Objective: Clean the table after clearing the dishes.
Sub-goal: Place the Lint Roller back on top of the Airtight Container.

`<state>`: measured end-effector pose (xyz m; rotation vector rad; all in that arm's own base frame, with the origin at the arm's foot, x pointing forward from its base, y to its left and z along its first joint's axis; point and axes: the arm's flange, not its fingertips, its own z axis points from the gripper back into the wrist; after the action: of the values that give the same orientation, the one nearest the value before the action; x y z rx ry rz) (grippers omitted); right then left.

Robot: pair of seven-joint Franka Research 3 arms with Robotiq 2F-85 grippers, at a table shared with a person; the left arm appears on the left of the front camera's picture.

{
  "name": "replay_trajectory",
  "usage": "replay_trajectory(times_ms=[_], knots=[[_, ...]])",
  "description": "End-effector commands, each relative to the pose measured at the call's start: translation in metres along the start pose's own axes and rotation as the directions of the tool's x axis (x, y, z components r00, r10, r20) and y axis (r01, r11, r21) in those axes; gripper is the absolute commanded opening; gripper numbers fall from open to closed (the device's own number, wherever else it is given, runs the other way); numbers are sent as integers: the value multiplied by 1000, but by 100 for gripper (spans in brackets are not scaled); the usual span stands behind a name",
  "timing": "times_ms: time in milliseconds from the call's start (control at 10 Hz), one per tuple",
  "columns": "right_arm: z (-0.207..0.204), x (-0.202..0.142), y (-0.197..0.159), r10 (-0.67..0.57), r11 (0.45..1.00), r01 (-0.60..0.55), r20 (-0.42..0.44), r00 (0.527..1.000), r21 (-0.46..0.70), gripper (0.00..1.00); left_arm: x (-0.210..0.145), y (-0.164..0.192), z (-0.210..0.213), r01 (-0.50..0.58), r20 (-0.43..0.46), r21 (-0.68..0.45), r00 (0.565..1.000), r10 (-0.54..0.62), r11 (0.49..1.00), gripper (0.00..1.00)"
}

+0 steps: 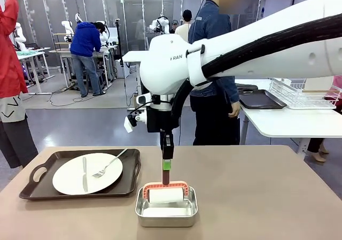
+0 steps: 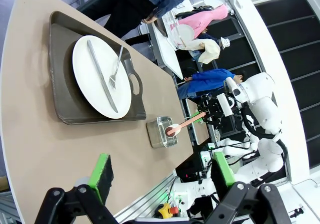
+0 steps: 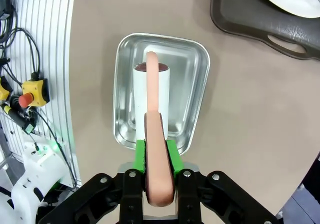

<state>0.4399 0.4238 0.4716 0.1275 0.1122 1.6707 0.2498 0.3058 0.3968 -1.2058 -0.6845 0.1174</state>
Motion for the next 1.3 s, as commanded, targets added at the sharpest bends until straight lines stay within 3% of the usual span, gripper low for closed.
replay_trajectory(times_ms=[0, 700, 1000, 1200], knots=[[-5, 9, -7, 12, 999, -13, -27, 1000, -32, 21, -1, -2, 3, 4, 3, -6, 1000, -4, 1000, 100], [-56, 16, -48, -69, 996, 68, -23, 997, -55, 21, -1, -2, 3, 4, 3, -6, 1000, -4, 1000, 100], [-53, 10, -46, -52, 997, 52, 0, 999, -59, 21, -1, -2, 3, 4, 3, -6, 1000, -4, 1000, 100], [-47, 5, -43, -54, 995, 55, 12, 998, -82, 49, -1, -2, 3, 4, 3, -6, 1000, -4, 1000, 100]])
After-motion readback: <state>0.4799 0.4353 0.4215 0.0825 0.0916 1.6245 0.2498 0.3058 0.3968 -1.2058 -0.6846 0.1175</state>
